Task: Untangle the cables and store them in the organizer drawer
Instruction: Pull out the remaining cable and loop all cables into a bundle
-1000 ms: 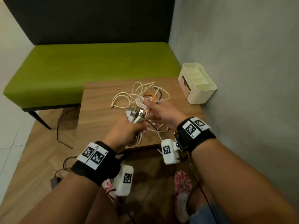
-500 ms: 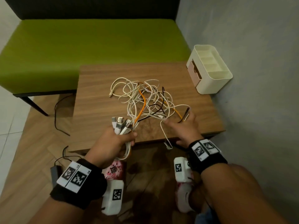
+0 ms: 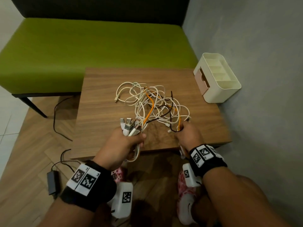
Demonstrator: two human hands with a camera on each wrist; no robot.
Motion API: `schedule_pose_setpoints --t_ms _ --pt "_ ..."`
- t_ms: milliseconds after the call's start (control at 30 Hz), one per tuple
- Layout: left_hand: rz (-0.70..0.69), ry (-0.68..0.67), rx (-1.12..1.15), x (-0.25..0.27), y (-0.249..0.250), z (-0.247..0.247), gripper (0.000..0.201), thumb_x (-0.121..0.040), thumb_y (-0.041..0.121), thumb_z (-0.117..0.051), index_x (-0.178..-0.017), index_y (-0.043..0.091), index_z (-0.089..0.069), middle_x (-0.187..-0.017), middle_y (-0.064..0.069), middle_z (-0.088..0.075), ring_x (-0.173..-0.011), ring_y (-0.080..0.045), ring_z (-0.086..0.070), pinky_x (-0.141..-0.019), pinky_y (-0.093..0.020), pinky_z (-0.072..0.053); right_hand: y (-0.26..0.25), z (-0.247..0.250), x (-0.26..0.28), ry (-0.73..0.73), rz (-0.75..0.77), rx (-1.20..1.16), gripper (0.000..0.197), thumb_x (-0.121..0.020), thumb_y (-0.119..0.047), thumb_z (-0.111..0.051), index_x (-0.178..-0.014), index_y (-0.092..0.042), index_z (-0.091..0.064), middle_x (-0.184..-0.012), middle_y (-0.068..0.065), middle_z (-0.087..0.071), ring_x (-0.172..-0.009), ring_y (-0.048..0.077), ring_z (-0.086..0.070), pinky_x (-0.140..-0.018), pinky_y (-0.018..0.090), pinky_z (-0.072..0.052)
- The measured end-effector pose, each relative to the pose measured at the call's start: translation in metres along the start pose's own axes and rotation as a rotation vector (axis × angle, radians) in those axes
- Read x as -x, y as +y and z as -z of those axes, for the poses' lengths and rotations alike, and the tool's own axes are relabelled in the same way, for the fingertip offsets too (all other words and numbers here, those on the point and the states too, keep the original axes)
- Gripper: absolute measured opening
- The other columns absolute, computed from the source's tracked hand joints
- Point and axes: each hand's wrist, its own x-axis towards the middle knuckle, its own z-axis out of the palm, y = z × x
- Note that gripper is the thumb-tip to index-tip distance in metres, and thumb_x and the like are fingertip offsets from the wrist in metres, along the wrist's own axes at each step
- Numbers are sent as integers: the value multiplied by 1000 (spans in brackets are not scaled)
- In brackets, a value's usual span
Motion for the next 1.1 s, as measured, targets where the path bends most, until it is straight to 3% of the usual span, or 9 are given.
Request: schedule_pose_setpoints --t_ms 100,233,367,433,567,700,867,967,1100 --pt "-4 -4 46 2 3 2 17 -90 7 -64 -74 7 -56 -61 -9 -55 -38 -10 -39 -41 -21 -27 -13 14 -9 91 52 -99 10 -88 -19 -62 -80 -25 -61 -77 1 -68 -76 26 -68 -70 37 -57" --pt "8 15 124 0 5 5 17 -89 4 -63 -75 8 -54 -60 -11 -52 -36 -10 -35 -39 -18 -24 -56 58 -21 364 331 -231 24 -89 -12 -64 -110 -21 -71 -92 0 -69 -81 16 -62 -68 26 -52" --pt "-4 21 151 -5 15 5 16 -90 3 -62 -76 8 -54 -59 -9 -50 -38 -11 -31 -38 -17 -22 -103 97 -32 602 695 -355 17 -88 -12 -67 -102 -13 -74 -95 -3 -68 -81 5 -60 -72 4 -43" --pt "-16 21 140 -9 20 5 17 -89 4 -63 -76 8 -54 -60 -9 -51 -39 -11 -30 -40 -18 -21 -118 107 -35 657 832 -379 15 -86 -5 -65 -96 -11 -74 -92 -3 -68 -77 6 -60 -70 7 -45" --pt "-22 36 105 -16 26 3 16 -89 3 -63 -75 6 -55 -62 -11 -52 -37 -10 -30 -39 -17 -22 -109 92 -55 305 689 -218 30 -90 -1 -58 -111 -19 -71 -104 -6 -67 -85 1 -62 -65 1 -39" --pt "-26 30 48 -21 29 -2 17 -89 3 -63 -74 7 -56 -63 -12 -53 -37 -10 -30 -38 -18 -23 -70 69 -72 -32 520 199 57 -90 2 -53 -139 -28 -55 -136 8 -58 -117 27 -57 -84 25 -44" --pt "-8 14 -19 -32 31 -8 18 -88 5 -65 -73 8 -57 -65 -15 -56 -37 -11 -32 -39 -18 -24 -54 73 -62 117 562 50 61 -85 2 -56 -139 -27 -54 -143 3 -52 -131 23 -48 -107 38 -41" --pt "-18 -16 -38 -40 40 -14 17 -87 4 -66 -73 8 -57 -64 -15 -57 -36 -10 -33 -38 -18 -24 -60 79 -39 33 674 -162 66 -82 4 -58 -139 -28 -53 -150 -9 -41 -139 11 -34 -115 38 -34" --pt "-79 -47 -73 -51 54 -20 18 -87 5 -66 -72 11 -57 -66 -18 -57 -36 -10 -34 -38 -18 -24 -68 86 -5 -39 850 -292 83 -73 2 -59 -146 -35 -43 -159 -17 -18 -148 9 -13 -117 48 -30"
